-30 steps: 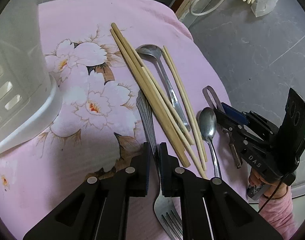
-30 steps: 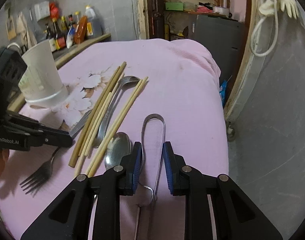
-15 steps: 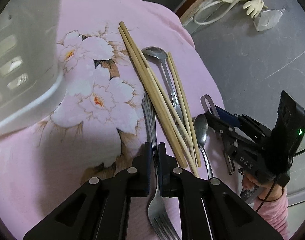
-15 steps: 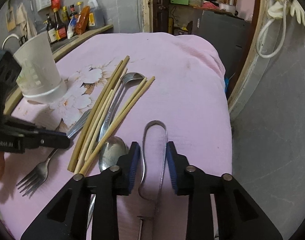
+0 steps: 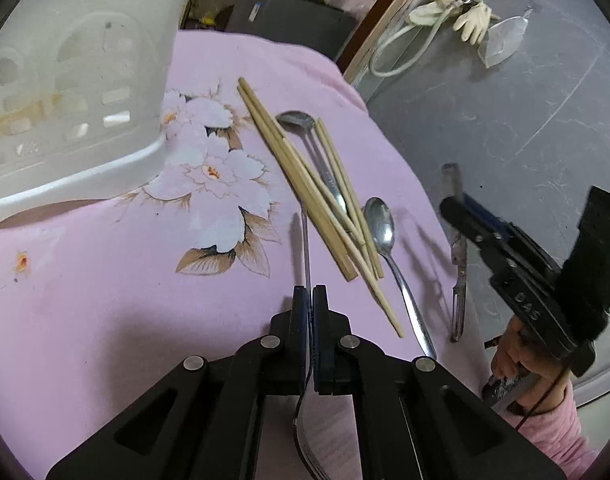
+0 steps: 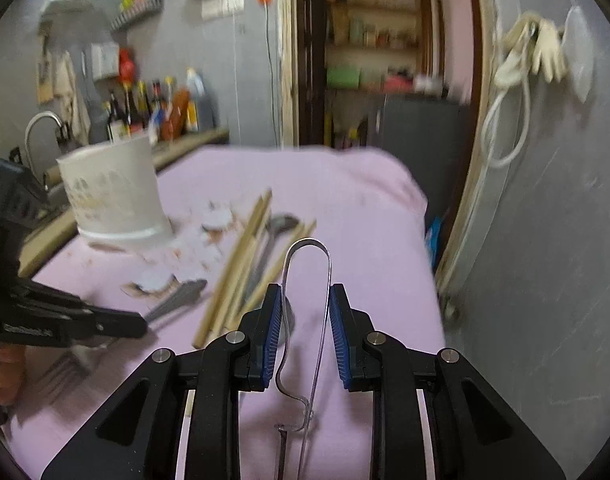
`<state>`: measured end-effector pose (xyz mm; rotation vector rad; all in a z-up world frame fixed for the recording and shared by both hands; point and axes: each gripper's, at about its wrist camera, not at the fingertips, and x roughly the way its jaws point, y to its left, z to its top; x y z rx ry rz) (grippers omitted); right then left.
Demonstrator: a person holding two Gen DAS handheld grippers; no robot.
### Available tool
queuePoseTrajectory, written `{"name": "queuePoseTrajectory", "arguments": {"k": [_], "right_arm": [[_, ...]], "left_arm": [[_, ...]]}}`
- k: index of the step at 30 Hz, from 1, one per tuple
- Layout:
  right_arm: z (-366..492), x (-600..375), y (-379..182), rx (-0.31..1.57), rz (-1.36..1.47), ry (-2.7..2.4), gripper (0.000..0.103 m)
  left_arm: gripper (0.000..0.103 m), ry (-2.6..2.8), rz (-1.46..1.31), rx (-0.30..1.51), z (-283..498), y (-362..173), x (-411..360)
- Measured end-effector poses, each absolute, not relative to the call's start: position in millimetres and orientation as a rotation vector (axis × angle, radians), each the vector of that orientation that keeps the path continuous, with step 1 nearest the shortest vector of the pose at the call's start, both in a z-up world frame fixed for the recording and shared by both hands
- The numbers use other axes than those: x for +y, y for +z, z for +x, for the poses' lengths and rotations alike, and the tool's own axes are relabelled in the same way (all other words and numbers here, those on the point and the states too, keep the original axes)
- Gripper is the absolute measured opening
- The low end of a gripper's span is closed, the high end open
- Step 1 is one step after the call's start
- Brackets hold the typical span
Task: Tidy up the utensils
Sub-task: 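Close the left tool on the fork while the right tool grasps the peeler, then lift the fork and peeler and carry both toward the white caddy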
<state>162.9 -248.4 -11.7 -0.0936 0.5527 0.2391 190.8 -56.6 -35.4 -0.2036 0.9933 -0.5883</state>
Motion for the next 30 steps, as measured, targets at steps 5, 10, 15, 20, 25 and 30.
{"name": "queuePoseTrajectory", "arguments": {"k": [5, 10, 15, 20, 25, 30], "right_arm": [[143.9, -241.2, 2.1, 0.408, -0.093, 0.221, 0.021], [136.4, -235.0, 11.6, 0.302, -0.064, 0.218, 0.021], [134.8, -226.0, 23.0, 0.234, -0.039, 0.234, 0.021], [135.3, -218.2, 30.3, 0.201, -0.027, 0.268, 0.021], [139.4, -205.9, 42.8, 0.156, -0.032, 0.302, 0.021], [149.6, -187.5, 59.7, 0.104, -0.027, 0.342, 0.021]], "left_arm": [[0.0, -0.565, -0.184, 0.876, 173.3, -24.4, -55.7], [0.0, -0.524, -0.205, 0.735, 163.1, -13.0, -47.7], [0.0, -0.474, -0.242, 0.606, 160.0, 0.1, -37.8], [0.0, -0.42, -0.25, 0.496, 159.9, 16.9, -22.0], [0.0, -0.383, -0.271, 0.42, 158.7, 34.0, -6.9], [0.0, -0.327, -0.284, 0.327, 160.2, 59.0, 18.3]]}}
